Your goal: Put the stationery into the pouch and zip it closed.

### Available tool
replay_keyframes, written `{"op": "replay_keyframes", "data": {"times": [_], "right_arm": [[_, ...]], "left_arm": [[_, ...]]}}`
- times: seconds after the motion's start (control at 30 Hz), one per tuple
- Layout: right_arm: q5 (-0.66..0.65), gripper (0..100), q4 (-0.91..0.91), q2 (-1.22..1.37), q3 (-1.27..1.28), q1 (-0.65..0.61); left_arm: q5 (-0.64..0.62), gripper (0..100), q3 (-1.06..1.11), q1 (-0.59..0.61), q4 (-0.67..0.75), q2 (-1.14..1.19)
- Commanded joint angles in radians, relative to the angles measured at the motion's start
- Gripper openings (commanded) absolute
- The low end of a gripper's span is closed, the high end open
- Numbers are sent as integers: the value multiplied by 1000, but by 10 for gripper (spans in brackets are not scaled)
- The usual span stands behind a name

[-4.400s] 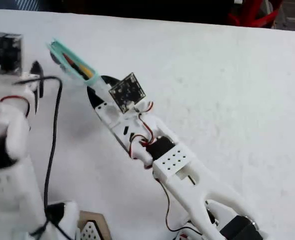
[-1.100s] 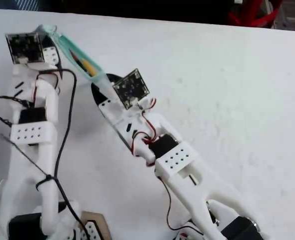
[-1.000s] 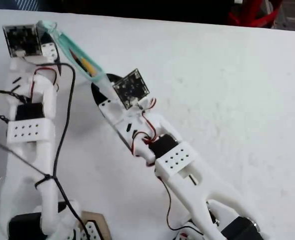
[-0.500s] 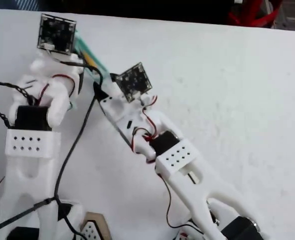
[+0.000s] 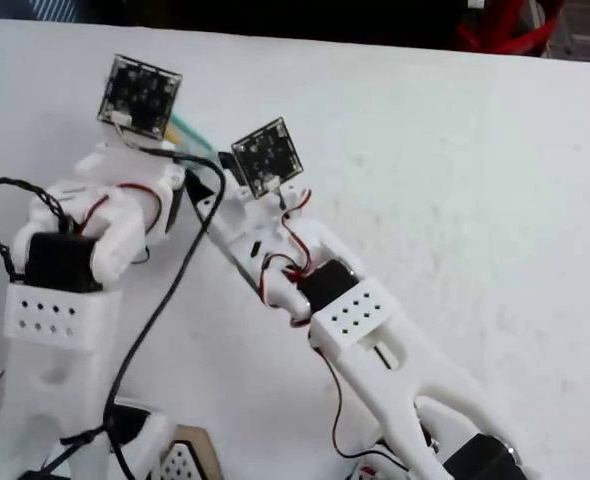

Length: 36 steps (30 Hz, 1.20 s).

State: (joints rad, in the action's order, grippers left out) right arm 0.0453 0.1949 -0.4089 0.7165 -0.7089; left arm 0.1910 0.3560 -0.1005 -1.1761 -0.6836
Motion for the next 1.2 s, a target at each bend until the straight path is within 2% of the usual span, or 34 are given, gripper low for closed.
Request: {"op": "replay_keyframes", "data": {"times": [0.0,0.13,0.4,0.63,0.8,0.9,1.03,1.17], "right_arm": [[18,19,-4,18,-25,-7],[18,19,-5,19,-29,-21],[17,19,-4,142,-103,-16],[15,19,-4,196,-120,-22],[12,19,-5,213,-123,-38],[12,19,-5,217,-121,-53],[-20,19,-2,208,-115,-58],[-28,19,1,208,-115,-56]], "left_arm": [[9,22,20,-76,-23,-30],[15,22,26,-88,-81,-30],[26,21,-91,-239,-298,-30],[14,21,-137,-285,-307,-130],[8,21,-66,-450,-293,-334],[8,21,11,-530,-236,-363],[11,22,69,-503,-180,-366],[15,24,69,-418,-183,-371]]}}
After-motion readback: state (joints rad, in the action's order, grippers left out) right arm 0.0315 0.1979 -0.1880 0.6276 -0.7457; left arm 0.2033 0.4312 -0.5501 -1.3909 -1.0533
